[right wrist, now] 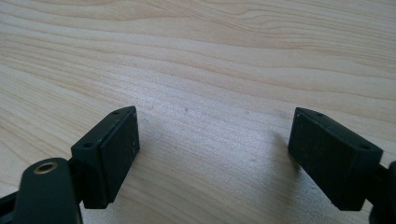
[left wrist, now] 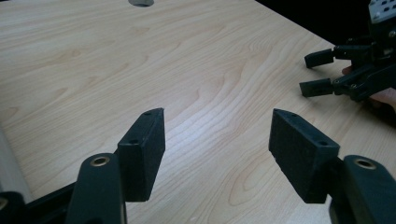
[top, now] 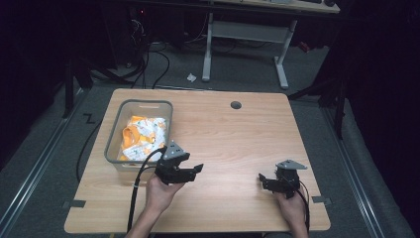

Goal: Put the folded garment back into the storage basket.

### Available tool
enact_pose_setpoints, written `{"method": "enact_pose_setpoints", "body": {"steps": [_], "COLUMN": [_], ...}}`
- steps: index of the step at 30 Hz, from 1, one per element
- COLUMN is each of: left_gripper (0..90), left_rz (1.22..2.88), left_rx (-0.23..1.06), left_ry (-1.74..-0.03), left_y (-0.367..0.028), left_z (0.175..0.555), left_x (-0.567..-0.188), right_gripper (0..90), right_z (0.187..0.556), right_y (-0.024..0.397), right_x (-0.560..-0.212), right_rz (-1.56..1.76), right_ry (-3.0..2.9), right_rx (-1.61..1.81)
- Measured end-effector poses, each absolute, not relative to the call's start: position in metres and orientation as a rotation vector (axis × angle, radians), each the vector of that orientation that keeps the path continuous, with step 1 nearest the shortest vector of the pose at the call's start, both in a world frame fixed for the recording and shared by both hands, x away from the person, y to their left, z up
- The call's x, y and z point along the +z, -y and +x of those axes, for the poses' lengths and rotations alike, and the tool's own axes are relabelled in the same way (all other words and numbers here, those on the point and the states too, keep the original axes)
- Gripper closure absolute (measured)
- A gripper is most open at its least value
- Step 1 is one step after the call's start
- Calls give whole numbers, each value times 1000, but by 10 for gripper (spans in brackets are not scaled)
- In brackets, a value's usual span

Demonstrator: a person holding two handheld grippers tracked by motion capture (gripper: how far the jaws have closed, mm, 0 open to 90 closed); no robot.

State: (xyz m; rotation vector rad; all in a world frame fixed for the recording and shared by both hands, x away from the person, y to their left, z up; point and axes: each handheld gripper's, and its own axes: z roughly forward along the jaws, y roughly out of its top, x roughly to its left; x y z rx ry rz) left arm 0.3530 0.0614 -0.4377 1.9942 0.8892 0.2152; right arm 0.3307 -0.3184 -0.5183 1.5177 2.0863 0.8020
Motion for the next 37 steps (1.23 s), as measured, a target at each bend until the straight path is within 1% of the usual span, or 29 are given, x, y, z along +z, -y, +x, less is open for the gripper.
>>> {"method": "enact_pose_setpoints", "body": {"steps": [9,15,24,27,30,37], "left_gripper": [365,365,365,357,338,298], "left_rz": [2001,2025,2096,2131,2142,2142], "left_rx": [186,200,227,262,368,360], "left_ry": [-905,-931,-994,-1007,-971,-978], "left_y": [-55,-53,-45,-43,-39,-38], "left_z": [347,345,344,343,337,336], "left_x": [-457,-474,-509,-518,-524,-524], "right_gripper": [165,165,165,165,165,166], "right_z": [331,331,331,331,331,331], "right_y": [318,318,318,318,318,318], "right_x": [-518,-518,-518,-518,-518,-518], "right_rz": [1518,1517,1515,1518,1516,1517], "right_ry": [-2086,-2086,-2086,-2086,-2087,-2086], "right_rx": [802,802,802,803,802,803]}}
